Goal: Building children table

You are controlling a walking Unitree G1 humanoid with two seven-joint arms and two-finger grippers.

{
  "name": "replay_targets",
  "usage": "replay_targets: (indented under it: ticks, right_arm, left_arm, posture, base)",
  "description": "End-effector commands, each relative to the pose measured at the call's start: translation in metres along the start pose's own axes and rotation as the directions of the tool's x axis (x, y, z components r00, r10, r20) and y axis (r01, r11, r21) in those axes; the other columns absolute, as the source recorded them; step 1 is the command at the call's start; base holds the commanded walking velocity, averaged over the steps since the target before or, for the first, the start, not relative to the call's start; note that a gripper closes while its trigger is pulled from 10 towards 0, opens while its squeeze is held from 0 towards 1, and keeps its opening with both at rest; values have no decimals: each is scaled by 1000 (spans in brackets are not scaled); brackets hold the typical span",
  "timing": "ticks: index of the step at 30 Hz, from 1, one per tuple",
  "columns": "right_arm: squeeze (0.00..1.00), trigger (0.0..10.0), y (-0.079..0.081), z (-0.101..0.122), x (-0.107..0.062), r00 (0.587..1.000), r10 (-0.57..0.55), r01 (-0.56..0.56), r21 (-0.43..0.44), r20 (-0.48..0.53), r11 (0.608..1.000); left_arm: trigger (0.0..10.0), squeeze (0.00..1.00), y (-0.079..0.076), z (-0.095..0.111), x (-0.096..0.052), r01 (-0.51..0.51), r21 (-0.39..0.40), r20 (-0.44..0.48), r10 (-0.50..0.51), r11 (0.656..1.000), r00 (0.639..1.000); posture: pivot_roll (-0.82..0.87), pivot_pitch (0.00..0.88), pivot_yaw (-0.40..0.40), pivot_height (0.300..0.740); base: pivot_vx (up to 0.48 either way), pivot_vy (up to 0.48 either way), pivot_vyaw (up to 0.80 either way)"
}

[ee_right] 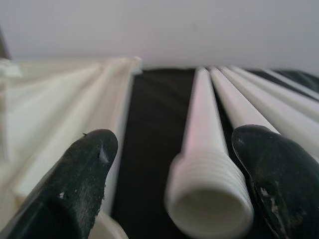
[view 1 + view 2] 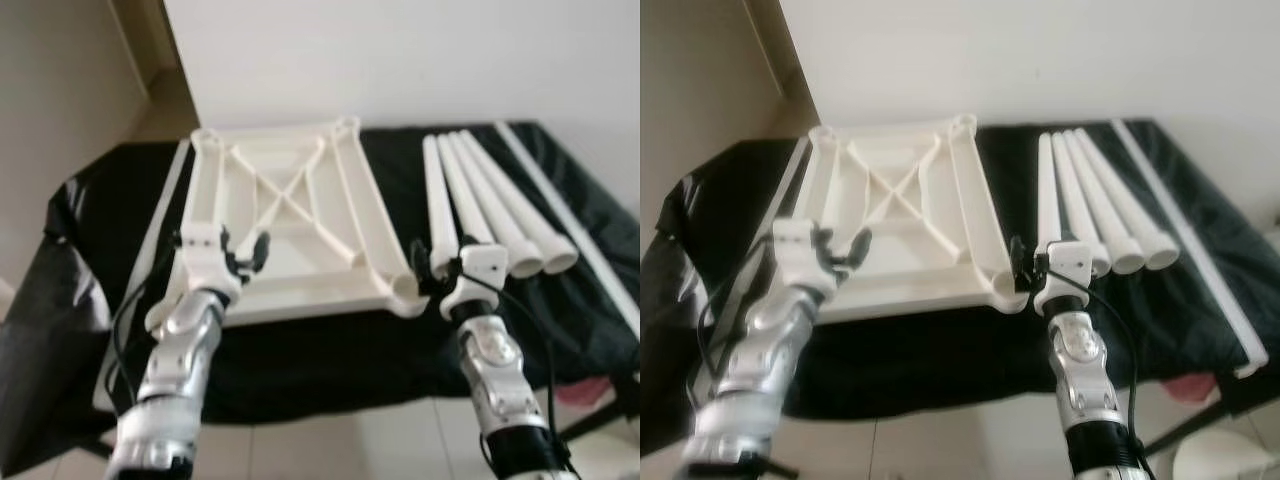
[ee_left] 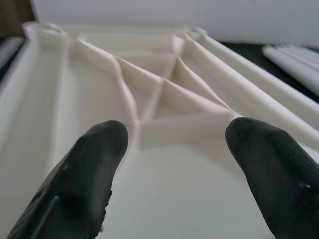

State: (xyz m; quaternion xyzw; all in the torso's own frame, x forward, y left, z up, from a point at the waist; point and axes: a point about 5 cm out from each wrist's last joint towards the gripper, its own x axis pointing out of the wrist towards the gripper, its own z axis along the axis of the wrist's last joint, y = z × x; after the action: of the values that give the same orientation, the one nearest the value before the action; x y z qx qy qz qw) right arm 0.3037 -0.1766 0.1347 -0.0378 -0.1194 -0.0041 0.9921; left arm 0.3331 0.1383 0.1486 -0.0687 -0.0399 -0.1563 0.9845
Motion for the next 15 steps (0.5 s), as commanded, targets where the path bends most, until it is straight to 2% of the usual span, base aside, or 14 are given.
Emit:
replay_targets:
  ticks: [1, 5, 11, 13, 15]
  right_arm:
    - [0, 10000, 0, 1, 0, 1000, -7, 7, 3, 11, 1000]
    - [0, 10000, -1, 2, 1, 1000, -12, 12, 2, 13, 1000]
    - [0, 10000, -4, 7, 9, 999, -33, 33, 12, 18, 999]
    - [0, 10000, -4, 7, 9, 999, -33, 33, 12, 18, 999]
    - [0, 10000, -8, 9, 14, 998, -65, 65, 19, 13, 998]
  left_arm:
    - [10000, 0, 1, -2, -1, 25, 15, -20, -25, 1000, 999]
    - [10000, 0, -4, -2, 1, 50, 56, -22, -48, 997, 999]
    - [10000, 0, -29, 0, 5, 189, 144, -18, -188, 971, 982]
    - [10000, 0, -29, 0, 5, 189, 144, -18, -188, 971, 982]
    - [10000, 0, -36, 0, 5, 226, 148, -19, -225, 963, 974]
  posture:
    - [-50, 42, 48, 740]
    - [-55, 40, 43, 740]
    - [-85, 43, 10, 740]
    - [-85, 43, 10, 740]
    - [-98, 44, 9, 740]
  base:
    - [0, 0, 0]
    - [0, 0, 0]
    - [0, 0, 0]
    - [0, 0, 0]
    - [0, 0, 0]
